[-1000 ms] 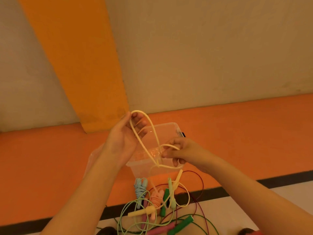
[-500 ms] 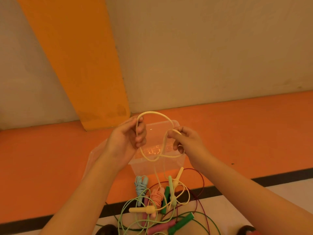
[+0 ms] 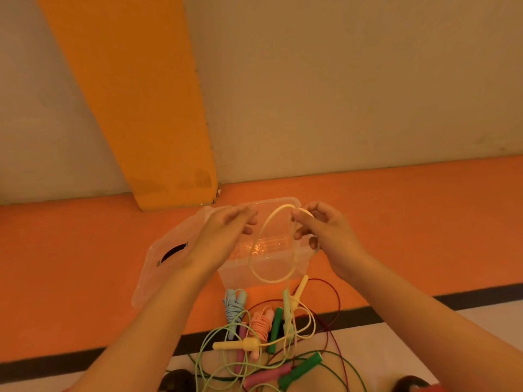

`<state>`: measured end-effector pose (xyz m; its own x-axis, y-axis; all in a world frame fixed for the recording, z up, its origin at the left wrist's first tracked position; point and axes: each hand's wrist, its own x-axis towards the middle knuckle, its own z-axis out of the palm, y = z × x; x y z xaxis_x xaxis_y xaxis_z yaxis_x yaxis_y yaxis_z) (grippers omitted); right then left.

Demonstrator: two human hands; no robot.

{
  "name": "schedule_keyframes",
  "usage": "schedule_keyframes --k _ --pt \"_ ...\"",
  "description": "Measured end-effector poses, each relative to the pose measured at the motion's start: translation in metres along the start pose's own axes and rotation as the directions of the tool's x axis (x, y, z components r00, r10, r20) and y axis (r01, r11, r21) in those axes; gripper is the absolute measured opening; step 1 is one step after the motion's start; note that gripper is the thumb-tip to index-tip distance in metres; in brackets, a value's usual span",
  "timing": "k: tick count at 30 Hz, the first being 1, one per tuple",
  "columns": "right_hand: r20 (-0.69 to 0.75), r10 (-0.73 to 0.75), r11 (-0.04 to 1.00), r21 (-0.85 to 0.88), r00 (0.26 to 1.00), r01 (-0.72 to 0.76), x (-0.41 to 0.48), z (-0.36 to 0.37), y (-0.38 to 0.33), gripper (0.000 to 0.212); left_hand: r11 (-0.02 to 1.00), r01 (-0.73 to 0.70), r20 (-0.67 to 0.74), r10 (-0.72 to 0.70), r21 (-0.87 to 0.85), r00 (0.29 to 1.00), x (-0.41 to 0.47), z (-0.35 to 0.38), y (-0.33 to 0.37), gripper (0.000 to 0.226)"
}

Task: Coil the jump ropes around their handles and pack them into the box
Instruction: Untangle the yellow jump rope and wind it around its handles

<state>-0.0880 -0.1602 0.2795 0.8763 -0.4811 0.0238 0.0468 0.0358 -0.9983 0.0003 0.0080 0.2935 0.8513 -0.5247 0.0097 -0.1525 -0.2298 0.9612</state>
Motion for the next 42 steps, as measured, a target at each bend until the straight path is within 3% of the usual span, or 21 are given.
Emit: schedule_keyframes --k 4,7,10,13,15,18,20,22,24,25,27,29,32,34,37,39,42 --pt "0.065 -0.065 0.994 -0.079 0.996 0.070 -0.001 0.008 0.005 0.012 0.998 -0.069 0.168 0.069 -0.004 0.983 -0.005 0.021 0.005 0.029" --pt "0.111 -0.063 0.994 -0.078 0.992 0.072 -0.003 0.011 0.004 0.012 0.985 -0.173 0.202 0.167 0.012 0.965 -0.006 0.028 0.002 0.032" --pt "0.160 0.075 0.997 -0.043 0.984 -0.069 -0.003 0.010 0.004 0.014 0.976 -0.212 0.144 0.218 -0.060 0.965 -0.004 0.027 0.003 0.036" --pt "0.305 0.256 0.966 -0.115 0.917 -0.231 -0.006 0.008 0.013 0.024 0.958 -0.240 0.074 0.254 -0.159 0.964 -0.004 0.024 0.007 0.035" --pt "0.344 0.326 0.936 -0.245 0.881 -0.251 -0.009 0.008 0.024 0.022 0.939 -0.246 0.048 0.265 -0.240 0.963 -0.002 0.018 0.008 0.038" --pt "0.269 0.321 0.911 -0.351 0.908 -0.218 -0.008 0.005 0.035 0.010 0.946 -0.160 -0.005 0.166 -0.283 0.986 0.000 0.009 0.010 0.040" --pt "0.203 0.262 0.926 -0.329 0.943 -0.186 -0.003 0.000 0.034 0.009 0.991 -0.030 -0.096 0.018 -0.131 0.995 0.002 0.005 0.007 0.032" --pt "0.151 0.198 0.946 -0.288 0.969 -0.148 0.001 -0.006 0.030 0.010 0.985 0.095 -0.171 -0.069 0.145 0.983 0.004 0.002 -0.002 0.034" --pt "0.144 0.138 0.960 -0.261 0.980 -0.097 0.004 -0.010 0.024 0.012 0.902 -0.001 -0.165 0.080 0.431 0.983 0.005 0.004 -0.011 0.059" --pt "0.157 0.114 0.967 -0.242 0.981 -0.074 0.004 -0.009 0.021 0.012 0.845 -0.089 -0.108 0.170 0.527 0.979 0.006 0.008 -0.014 0.061" --pt "0.188 0.077 0.981 -0.189 0.979 -0.041 0.004 -0.006 0.016 0.011 0.790 -0.200 0.050 0.210 0.579 0.976 0.007 0.020 -0.018 0.038" --pt "0.203 0.043 0.989 -0.147 0.978 -0.013 0.003 -0.004 0.013 0.010 0.837 -0.233 0.162 0.175 0.495 0.971 0.005 0.032 -0.018 0.015" --pt "0.223 0.034 0.990 -0.141 0.974 -0.003 0.003 -0.003 0.010 0.015 0.924 -0.265 0.182 0.220 0.277 0.958 0.001 0.037 -0.014 0.029" --pt "0.275 0.120 0.977 -0.204 0.954 -0.064 0.001 -0.004 0.010 0.028 0.943 -0.315 0.093 0.306 0.105 0.947 0.002 0.033 -0.003 0.028" --pt "0.357 0.326 0.907 -0.380 0.876 -0.183 -0.005 -0.006 0.021 0.042 0.925 -0.364 -0.159 0.345 -0.110 0.925 0.008 0.021 0.003 0.028" --pt "0.331 0.382 0.869 -0.446 0.863 -0.214 -0.007 -0.005 0.029 0.036 0.934 -0.314 -0.292 0.257 -0.169 0.921 0.013 0.013 -0.002 0.028" --pt "0.241 0.332 0.889 -0.404 0.912 -0.217 -0.003 -0.003 0.026 0.028 0.986 -0.142 -0.310 0.109 -0.085 0.944 0.013 0.005 -0.009 0.012"
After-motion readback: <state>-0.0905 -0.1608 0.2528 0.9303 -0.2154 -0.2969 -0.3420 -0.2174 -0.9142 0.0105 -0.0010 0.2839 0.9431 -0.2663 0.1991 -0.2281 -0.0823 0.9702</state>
